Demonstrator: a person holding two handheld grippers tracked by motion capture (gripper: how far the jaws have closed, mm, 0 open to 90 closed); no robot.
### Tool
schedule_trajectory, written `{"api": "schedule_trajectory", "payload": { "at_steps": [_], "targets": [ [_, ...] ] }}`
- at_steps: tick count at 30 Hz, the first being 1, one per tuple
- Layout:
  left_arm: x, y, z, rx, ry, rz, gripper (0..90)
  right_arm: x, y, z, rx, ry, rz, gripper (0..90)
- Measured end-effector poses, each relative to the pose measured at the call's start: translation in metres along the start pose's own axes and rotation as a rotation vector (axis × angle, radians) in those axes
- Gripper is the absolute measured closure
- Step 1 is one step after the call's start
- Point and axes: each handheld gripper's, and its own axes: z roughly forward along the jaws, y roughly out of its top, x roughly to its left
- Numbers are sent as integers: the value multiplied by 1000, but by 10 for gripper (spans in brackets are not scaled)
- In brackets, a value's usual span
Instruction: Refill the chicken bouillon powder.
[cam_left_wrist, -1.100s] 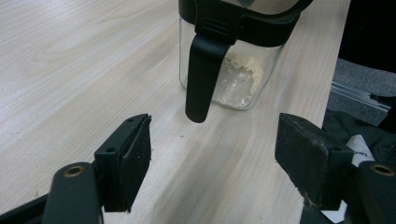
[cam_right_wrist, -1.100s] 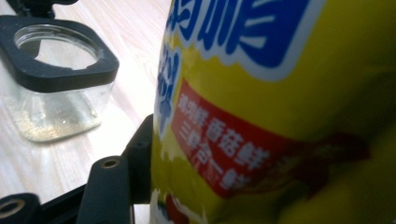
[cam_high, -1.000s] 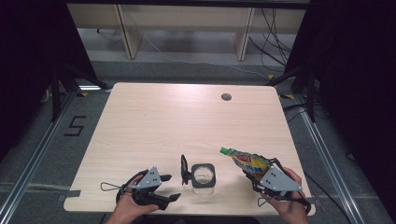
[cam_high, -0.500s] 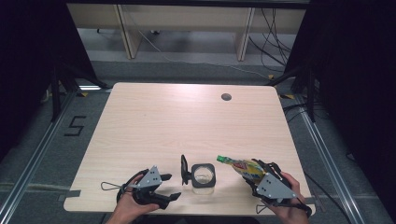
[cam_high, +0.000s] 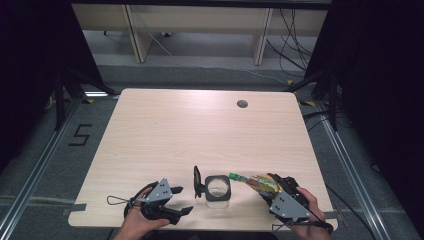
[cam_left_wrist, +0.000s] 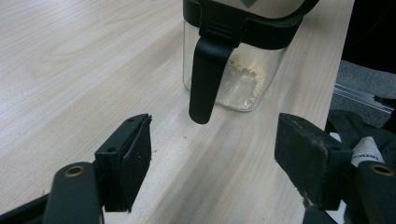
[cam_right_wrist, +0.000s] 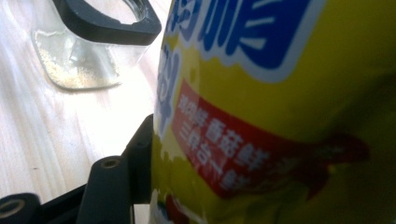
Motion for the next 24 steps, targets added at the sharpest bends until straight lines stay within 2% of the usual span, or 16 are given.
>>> {"api": "schedule_trajectory", "payload": {
  "at_steps": [1, 4, 5, 6, 7, 8, 9, 13, 14, 16, 17, 19, 20, 21, 23, 24],
  "targets": [
    [-2, 0, 1, -22, -6, -23, 271, 1, 1, 0, 6, 3, -11, 421],
    [-1, 0, 0, -11, -6, -7, 271, 2, 2, 0, 20, 6, -31, 421],
    [0, 1, 0, -13, -8, 3, 271, 2, 4, 0, 33, 3, -59, 421],
    [-1, 0, 0, -17, -10, -14, 271, 3, 4, 0, 38, 11, -55, 421],
    [-1, -1, 0, -19, -11, -14, 271, 3, 5, 0, 38, 9, -65, 421],
    [-2, -1, 0, -20, -7, -16, 271, 5, 6, -1, 45, 10, -54, 421],
    [-2, -1, 0, -17, -2, -20, 271, 4, 7, 0, 44, 12, -80, 421],
    [-2, -1, -2, -7, 0, -13, 271, 8, 11, 0, 62, -5, -101, 421],
    [-2, -1, -1, -7, 0, -13, 271, 8, 12, 1, 68, 8, -124, 422],
    [-2, -1, -1, -8, 2, -11, 271, 9, 13, 2, 65, 2, -132, 422],
    [-2, -1, -1, -9, 2, -13, 271, 11, 14, 4, 79, -8, -169, 422],
    [-2, -1, -1, -9, 2, -12, 271, 13, 15, 3, 101, -17, -176, 422],
    [-2, -2, -1, -9, 2, -12, 271, 14, 17, 5, 116, -37, -229, 422],
    [-2, -2, -1, -8, 1, -12, 271, 13, 18, 5, 116, -31, -252, 422],
    [-2, -2, -1, -7, 2, -12, 271, 13, 18, 5, 118, -29, -251, 422],
    [-2, -3, -1, -11, 3, -12, 271, 13, 19, 6, 120, -42, -274, 422]
  ]
}}
